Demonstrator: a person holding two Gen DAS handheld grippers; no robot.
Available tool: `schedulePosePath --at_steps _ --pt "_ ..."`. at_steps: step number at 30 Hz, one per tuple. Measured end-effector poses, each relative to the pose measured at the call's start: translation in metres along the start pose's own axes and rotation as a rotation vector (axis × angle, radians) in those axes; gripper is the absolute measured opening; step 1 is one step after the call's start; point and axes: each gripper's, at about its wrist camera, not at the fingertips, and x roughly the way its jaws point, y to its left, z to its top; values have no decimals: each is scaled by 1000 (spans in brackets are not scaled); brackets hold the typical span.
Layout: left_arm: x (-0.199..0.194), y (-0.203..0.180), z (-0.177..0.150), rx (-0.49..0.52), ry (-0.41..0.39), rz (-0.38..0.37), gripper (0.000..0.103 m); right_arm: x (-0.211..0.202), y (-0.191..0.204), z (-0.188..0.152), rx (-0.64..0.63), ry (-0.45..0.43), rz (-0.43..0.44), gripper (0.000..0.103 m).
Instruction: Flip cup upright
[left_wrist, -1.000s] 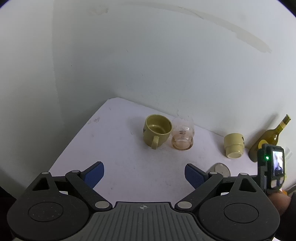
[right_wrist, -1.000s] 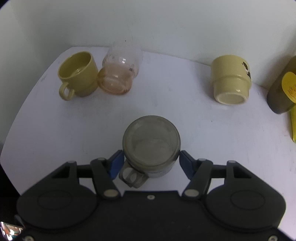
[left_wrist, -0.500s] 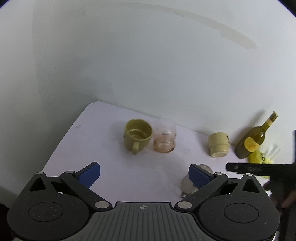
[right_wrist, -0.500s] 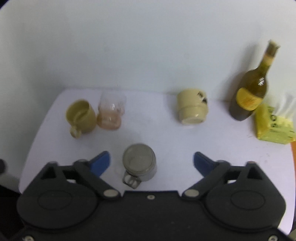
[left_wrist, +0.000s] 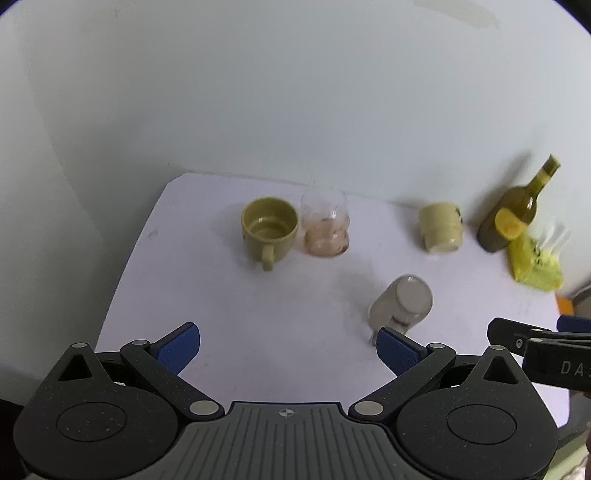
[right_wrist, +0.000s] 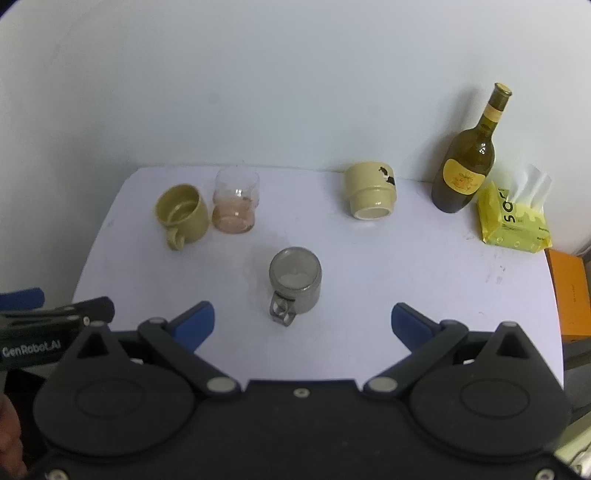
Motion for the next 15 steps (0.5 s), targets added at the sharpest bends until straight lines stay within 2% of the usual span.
schedulePosePath --at_steps 3,15 --pt "0 1 -2 -3 8 -11 103 -1 3 0 -1 0 3 103" --pt "1 6 -4 -44 21 27 103 0 20 1 -62 18 35 103"
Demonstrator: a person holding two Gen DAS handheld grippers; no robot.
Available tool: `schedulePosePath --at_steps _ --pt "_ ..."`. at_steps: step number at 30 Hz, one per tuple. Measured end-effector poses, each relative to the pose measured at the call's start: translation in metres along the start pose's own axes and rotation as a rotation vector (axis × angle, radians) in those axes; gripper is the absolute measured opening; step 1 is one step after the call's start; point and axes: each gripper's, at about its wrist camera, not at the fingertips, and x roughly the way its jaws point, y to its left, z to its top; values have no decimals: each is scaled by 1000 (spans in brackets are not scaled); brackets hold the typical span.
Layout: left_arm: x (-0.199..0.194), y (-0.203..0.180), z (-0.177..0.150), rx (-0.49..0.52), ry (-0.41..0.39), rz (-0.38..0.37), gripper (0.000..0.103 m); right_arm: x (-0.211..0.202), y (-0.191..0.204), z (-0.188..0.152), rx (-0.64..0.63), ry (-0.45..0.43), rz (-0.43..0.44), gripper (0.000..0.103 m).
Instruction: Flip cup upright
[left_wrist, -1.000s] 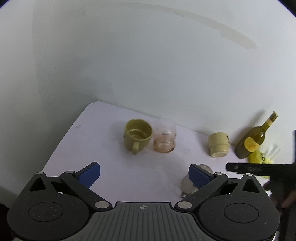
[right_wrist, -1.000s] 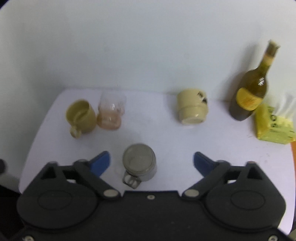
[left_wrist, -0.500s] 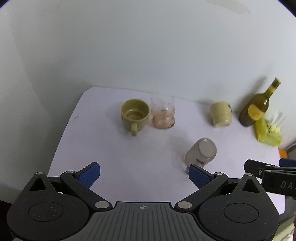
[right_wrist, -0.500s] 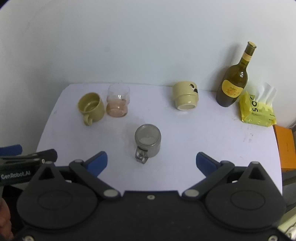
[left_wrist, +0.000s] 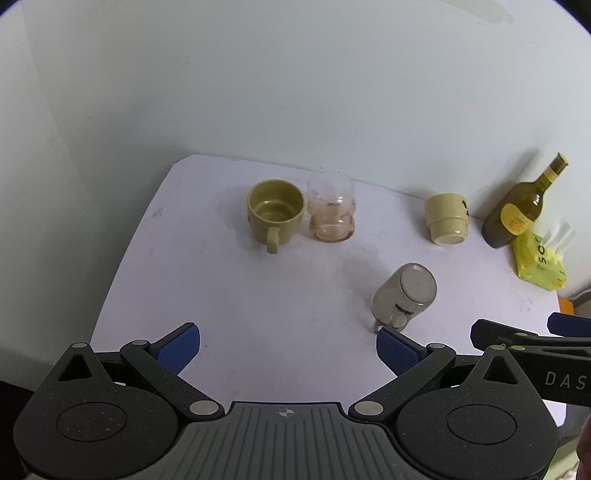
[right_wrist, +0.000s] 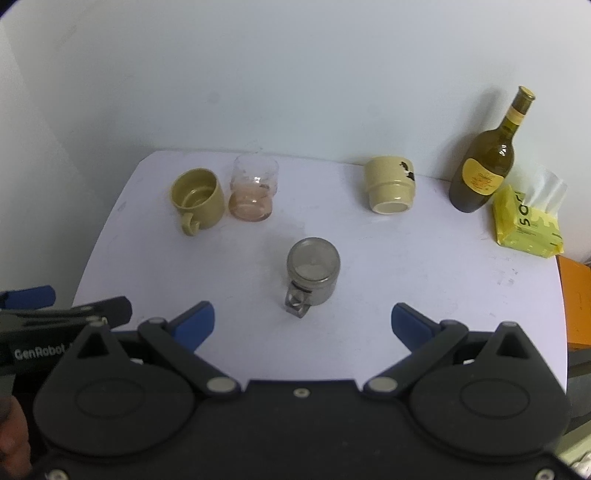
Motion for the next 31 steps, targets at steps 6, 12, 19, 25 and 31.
schedulePosePath --at_steps 6,12,19,25,31 --pt "-1 1 1 -18 -8 15 103 3 1 4 -19 0 11 103" --pt "-1 2 4 -28 -14 19 103 4 2 7 -33 -4 6 103" --pt "0 1 5 -24 -16 20 103 5 0 9 -30 -4 2 103" --pt "2 -3 5 -16 -11 21 103 6 -2 8 -22 1 -4 103" --pt "5 -6 5 -5 -1 24 103 9 -4 7 -13 14 -10 103"
